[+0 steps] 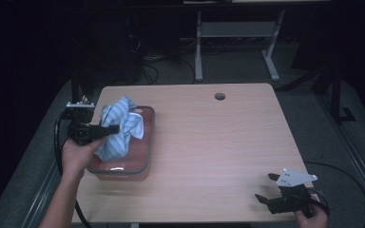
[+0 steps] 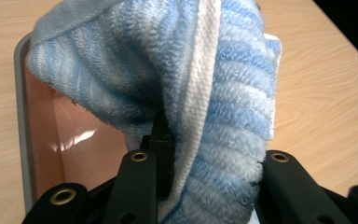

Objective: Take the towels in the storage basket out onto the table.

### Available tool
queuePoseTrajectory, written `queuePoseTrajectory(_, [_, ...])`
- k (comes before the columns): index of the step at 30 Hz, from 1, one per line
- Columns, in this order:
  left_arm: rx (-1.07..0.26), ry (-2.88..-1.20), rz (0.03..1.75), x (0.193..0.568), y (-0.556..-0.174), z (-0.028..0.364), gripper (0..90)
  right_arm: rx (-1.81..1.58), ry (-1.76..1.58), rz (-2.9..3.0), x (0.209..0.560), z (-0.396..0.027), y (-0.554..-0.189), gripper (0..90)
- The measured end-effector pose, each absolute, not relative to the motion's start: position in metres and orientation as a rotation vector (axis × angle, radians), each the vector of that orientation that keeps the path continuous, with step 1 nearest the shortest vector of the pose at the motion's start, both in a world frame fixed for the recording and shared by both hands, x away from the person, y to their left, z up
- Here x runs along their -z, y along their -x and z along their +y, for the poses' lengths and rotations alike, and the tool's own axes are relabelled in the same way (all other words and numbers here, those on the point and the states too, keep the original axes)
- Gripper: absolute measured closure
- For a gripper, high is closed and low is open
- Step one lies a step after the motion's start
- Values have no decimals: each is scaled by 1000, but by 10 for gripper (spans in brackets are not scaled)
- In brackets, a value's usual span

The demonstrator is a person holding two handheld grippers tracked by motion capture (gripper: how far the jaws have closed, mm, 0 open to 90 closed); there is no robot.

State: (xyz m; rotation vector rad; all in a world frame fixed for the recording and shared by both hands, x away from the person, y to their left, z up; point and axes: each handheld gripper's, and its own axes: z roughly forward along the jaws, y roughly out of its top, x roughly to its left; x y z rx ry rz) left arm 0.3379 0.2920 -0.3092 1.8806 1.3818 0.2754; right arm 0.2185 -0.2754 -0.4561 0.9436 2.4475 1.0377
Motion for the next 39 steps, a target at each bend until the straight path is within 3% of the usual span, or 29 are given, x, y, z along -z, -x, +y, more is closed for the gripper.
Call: queuePoseTrajectory(39, [-216,-1904,1234,271,-349,235,683,-1041,-944,2459,457,-274,-217,138])
